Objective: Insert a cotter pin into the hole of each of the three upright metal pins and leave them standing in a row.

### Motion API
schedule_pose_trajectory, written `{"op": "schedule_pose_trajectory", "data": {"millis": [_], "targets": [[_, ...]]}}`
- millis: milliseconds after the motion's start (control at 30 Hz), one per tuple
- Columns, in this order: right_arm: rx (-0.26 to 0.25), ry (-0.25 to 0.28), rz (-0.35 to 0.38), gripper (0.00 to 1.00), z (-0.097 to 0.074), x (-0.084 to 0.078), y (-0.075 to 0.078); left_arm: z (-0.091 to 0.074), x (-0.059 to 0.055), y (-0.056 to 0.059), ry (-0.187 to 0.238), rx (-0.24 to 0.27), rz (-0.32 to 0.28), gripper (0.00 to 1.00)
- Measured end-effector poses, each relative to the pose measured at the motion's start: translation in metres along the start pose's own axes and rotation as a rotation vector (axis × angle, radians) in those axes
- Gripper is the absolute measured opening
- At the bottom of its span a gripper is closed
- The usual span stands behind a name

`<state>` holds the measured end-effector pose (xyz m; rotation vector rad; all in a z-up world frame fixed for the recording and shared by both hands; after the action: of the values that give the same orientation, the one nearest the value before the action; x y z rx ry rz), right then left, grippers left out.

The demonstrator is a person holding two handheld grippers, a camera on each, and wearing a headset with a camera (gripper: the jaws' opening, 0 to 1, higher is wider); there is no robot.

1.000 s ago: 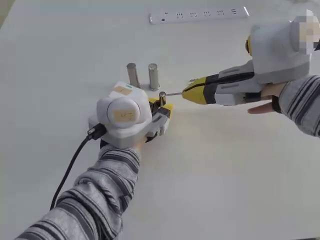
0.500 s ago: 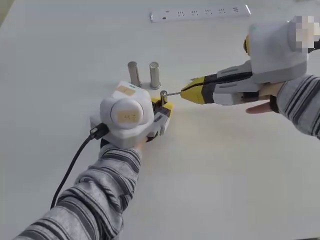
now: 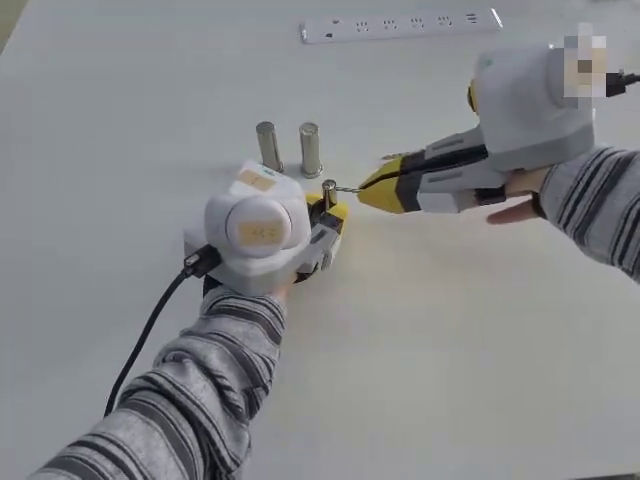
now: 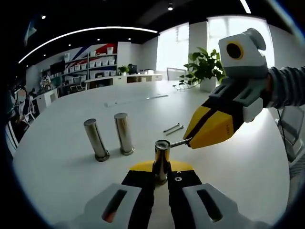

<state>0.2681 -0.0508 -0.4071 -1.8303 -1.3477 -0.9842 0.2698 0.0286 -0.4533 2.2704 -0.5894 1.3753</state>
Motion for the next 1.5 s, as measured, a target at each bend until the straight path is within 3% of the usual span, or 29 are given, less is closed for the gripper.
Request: {"op": "schedule_pose_trajectory", "data": {"millis": [767, 933, 1167, 1267, 1500], "targets": [[0.011, -0.119, -0.249, 0.00, 0.017, 0.007, 0.007, 0.001, -0.002, 0.002, 0.016, 0.072, -0.018, 0.05], [0.004, -0.137, -0.274, 0.00, 0.018, 0.008, 0.008, 0.001, -0.003, 0.003, 0.016, 0.087, -0.031, 0.05], [-0.003, -0.136, -0.250, 0.00, 0.019, 0.007, 0.008, 0.001, -0.003, 0.003, 0.018, 0.105, -0.047, 0.05], [-0.005, -0.139, -0.242, 0.05, 0.014, 0.006, 0.008, 0.002, -0.003, 0.003, 0.017, 0.110, -0.048, 0.05], [-0.011, -0.127, -0.235, 0.00, 0.010, 0.008, 0.007, 0.002, -0.003, 0.003, 0.016, 0.113, -0.050, 0.05]]}}
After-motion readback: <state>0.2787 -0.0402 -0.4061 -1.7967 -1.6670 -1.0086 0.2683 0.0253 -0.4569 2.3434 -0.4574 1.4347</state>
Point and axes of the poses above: the centre of the closed fingertips' face, and the gripper's own axes: z roughly forward along the fingers, y roughly to its right, x roughly out of its top, the point moved 5 cm from there along -z, roughly backward along the fingers, and after that the axes turned 5 degrees about -z, right-handed, at the moved point
